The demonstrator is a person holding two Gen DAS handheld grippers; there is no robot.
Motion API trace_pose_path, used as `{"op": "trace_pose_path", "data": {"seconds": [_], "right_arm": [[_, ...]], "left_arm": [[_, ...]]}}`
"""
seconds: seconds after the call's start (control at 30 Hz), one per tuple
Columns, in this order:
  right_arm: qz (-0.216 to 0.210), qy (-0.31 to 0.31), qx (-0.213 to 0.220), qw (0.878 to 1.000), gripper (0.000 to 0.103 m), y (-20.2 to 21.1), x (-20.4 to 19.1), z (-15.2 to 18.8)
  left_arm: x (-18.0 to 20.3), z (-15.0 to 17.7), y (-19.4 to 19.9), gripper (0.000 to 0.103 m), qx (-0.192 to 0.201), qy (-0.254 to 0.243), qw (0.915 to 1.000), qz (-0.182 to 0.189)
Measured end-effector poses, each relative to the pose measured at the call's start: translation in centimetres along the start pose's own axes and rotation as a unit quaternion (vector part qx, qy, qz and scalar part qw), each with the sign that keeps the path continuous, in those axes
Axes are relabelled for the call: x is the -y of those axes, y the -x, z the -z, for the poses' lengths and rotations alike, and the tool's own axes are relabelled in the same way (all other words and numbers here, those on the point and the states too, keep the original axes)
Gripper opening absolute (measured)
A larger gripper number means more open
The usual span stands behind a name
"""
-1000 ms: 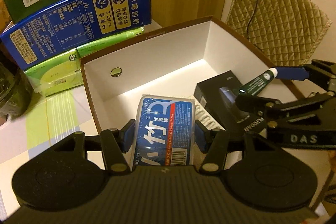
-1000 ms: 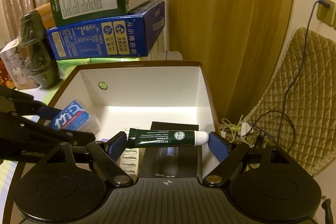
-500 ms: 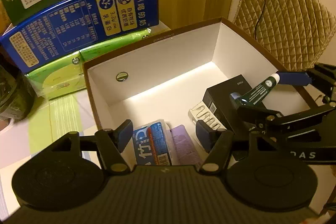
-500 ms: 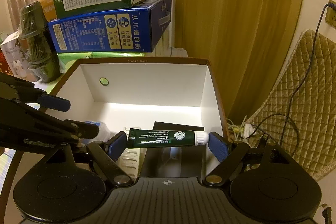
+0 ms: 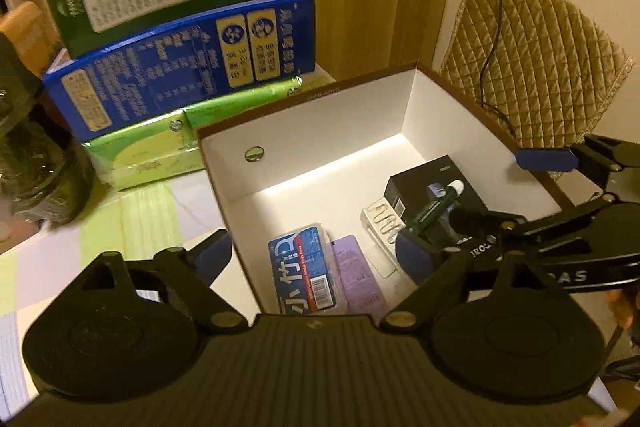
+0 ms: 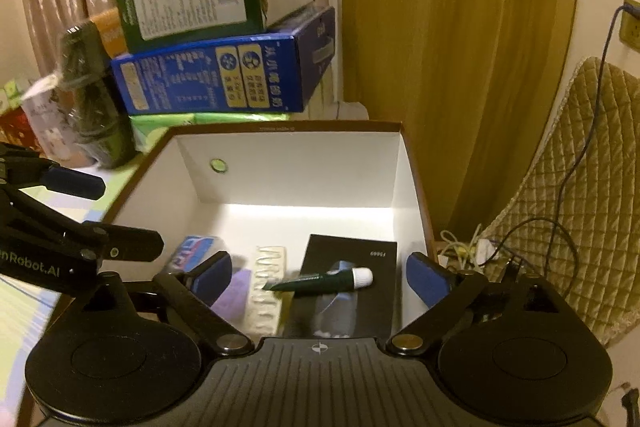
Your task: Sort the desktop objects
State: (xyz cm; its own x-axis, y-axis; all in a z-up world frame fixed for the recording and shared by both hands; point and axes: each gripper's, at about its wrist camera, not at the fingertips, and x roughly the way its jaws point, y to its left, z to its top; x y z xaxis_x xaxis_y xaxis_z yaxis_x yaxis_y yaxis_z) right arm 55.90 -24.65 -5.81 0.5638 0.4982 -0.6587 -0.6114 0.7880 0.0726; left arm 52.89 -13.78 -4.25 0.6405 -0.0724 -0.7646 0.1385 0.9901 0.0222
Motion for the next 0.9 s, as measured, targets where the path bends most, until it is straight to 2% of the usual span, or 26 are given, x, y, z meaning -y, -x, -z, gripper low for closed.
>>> {"op": "trace_pose_path", "data": {"seconds": [0.2,0.33,0.57,0.67,0.9], "right_arm": [[-0.015,-0.019,0.021,0.999,0.101,4.1,-0.5,1.1],[-0.028,-0.043,0.032,0.998,0.101,7.2,-0.8,2.1],[-0.008,-0.039,0.053,0.998,0.101,12.2,-2.2,4.0],[0.001,-0.031,0.056,0.998,0.101,14.0,-2.9,5.1],[-0.002,-0.059,0.053,0.997,0.101,17.4,-4.1,7.7]], "left_arm": [[-0.1,1.5,3.3,0.091,0.012,0.018,0.9998,-0.003],[-0.1,3.2,6.0,0.093,0.033,0.030,0.9984,-0.035],[0.3,6.6,11.2,0.099,0.058,0.046,0.9950,-0.067],[0.5,8.1,13.3,0.100,0.067,0.055,0.9937,-0.071],[1.4,11.7,16.9,0.102,0.067,0.075,0.9919,-0.077]]}}
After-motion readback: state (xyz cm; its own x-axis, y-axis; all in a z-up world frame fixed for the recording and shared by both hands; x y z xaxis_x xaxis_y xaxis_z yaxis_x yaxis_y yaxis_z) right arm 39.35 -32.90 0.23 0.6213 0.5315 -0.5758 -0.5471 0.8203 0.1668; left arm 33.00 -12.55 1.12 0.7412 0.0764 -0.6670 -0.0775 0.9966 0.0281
